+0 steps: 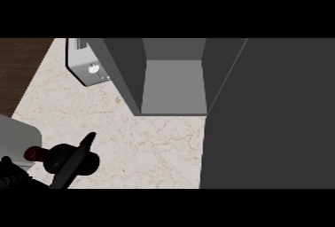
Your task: Pick up the wine, place it into the cabinet and close the cabinet
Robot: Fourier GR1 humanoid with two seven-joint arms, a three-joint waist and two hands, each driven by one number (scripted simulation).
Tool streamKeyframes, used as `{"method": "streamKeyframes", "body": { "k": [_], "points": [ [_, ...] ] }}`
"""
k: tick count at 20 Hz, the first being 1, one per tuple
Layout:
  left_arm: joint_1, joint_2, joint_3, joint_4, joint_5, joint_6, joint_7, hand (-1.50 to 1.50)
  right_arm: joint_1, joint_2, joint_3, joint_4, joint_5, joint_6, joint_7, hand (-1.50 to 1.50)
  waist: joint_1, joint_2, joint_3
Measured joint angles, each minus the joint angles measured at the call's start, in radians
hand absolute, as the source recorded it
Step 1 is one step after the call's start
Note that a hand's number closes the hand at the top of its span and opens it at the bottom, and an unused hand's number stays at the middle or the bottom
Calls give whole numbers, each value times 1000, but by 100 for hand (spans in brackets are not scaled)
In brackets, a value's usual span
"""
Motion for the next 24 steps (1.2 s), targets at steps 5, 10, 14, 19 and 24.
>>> {"method": "streamKeyframes", "body": {
  "k": [5,10,14,19,24],
  "points": [
    [57,61,-34,18,127,80,-82,-150,1,7,11,-2,0,1,3,-150,1,-1,0],
    [46,128,-65,85,287,149,-171,-150,-10,24,34,-3,20,-12,11,-150,3,-1,-2],
    [46,145,-89,109,395,179,-251,-150,6,36,53,-8,35,-9,-3,-150,4,-2,-2],
    [60,145,-115,120,505,199,-348,-150,11,46,76,-16,60,-23,1,-150,8,-4,-3],
    [25,123,-86,161,609,193,-426,-150,7,39,65,-16,63,-18,3,-150,9,-5,-4]
  ]
}}
